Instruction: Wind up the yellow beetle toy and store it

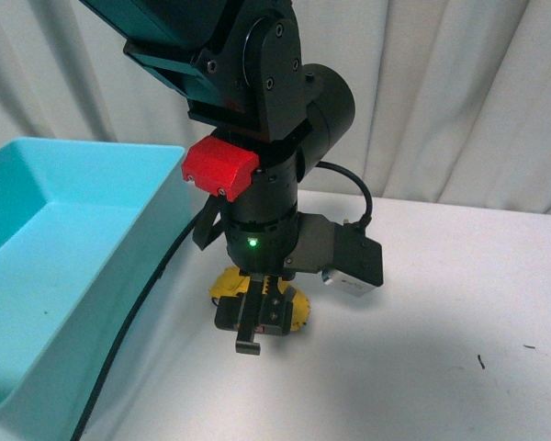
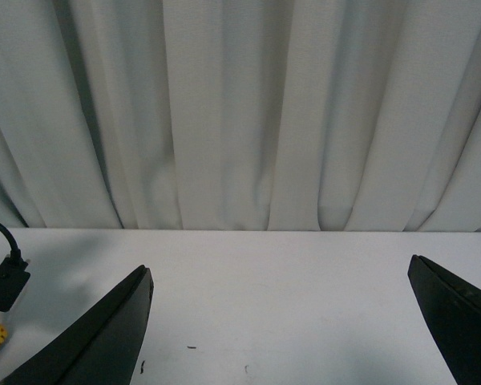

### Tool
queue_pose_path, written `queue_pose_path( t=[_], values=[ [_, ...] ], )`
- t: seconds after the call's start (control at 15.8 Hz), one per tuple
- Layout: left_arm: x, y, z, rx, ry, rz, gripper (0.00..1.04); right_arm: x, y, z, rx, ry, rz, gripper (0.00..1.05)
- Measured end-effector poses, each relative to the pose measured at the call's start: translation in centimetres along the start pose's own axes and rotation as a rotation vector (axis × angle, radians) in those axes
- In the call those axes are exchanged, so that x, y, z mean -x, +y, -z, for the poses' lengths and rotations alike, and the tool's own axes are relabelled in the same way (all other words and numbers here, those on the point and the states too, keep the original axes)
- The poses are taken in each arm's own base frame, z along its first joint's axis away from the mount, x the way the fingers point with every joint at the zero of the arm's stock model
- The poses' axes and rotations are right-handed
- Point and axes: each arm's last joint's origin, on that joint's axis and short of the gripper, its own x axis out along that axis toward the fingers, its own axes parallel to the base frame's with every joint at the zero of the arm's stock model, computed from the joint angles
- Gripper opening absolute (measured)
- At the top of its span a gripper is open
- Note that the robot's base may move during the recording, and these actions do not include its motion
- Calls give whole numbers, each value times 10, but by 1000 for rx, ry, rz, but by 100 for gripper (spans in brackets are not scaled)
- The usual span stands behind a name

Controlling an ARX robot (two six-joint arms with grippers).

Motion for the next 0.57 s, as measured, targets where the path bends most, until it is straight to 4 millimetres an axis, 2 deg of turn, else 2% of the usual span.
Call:
queue_pose_path(
  t=[0.44, 0.51, 0.57],
  values=[
    [-1, 0, 0, -6, -1, -3, 47, 0, 0, 0, 0, 0, 0, 98],
    [2, -2, -3, -79, -10, 7, 45, 0, 0, 0, 0, 0, 0, 98],
    [15, -12, -19, -340, -100, 57, 41, 0, 0, 0, 0, 0, 0, 98]
  ],
)
